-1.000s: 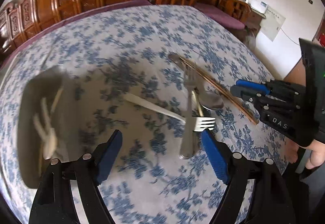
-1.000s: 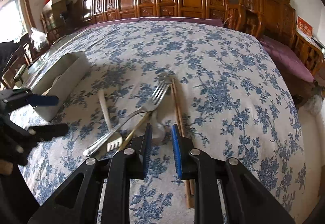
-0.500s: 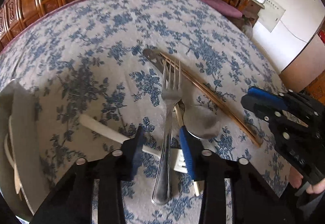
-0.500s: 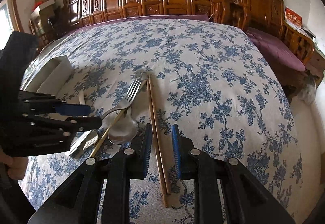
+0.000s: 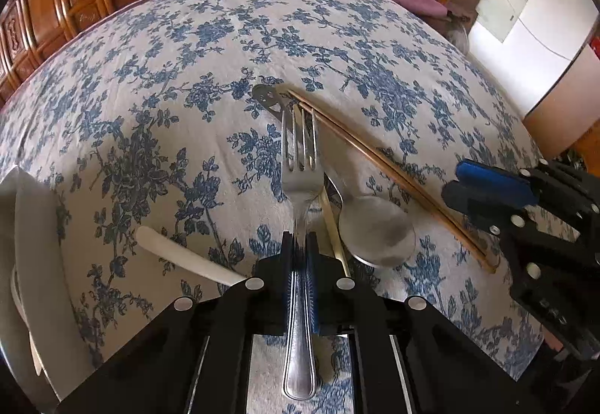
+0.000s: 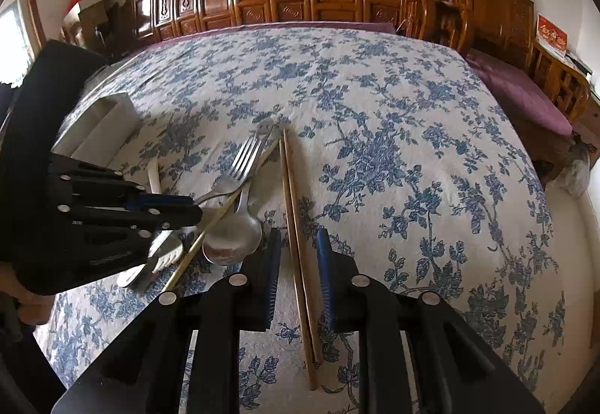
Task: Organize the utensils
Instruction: 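Close the left tool on a metal fork handle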
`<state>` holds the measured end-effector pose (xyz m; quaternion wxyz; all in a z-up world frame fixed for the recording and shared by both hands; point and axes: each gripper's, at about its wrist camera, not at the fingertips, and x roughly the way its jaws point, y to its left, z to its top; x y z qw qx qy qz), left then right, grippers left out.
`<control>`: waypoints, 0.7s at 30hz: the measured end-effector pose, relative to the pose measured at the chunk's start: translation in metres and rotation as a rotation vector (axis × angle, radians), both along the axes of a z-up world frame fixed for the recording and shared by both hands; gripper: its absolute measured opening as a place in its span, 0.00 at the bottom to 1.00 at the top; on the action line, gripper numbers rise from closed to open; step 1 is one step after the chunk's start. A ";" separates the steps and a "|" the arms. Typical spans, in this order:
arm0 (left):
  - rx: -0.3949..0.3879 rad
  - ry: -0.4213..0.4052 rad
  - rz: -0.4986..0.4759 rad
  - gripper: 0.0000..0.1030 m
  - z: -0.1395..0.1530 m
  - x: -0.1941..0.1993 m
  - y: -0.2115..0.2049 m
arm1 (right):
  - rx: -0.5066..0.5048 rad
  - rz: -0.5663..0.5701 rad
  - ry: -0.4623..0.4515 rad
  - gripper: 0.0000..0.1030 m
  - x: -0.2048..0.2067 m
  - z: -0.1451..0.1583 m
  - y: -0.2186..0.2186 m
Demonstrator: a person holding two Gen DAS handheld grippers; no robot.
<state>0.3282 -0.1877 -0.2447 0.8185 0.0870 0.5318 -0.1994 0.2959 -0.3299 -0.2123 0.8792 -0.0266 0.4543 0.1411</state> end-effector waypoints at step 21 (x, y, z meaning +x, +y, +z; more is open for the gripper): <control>-0.133 -0.081 0.059 0.06 0.045 -0.062 0.042 | -0.022 -0.009 0.054 0.21 0.017 -0.015 -0.003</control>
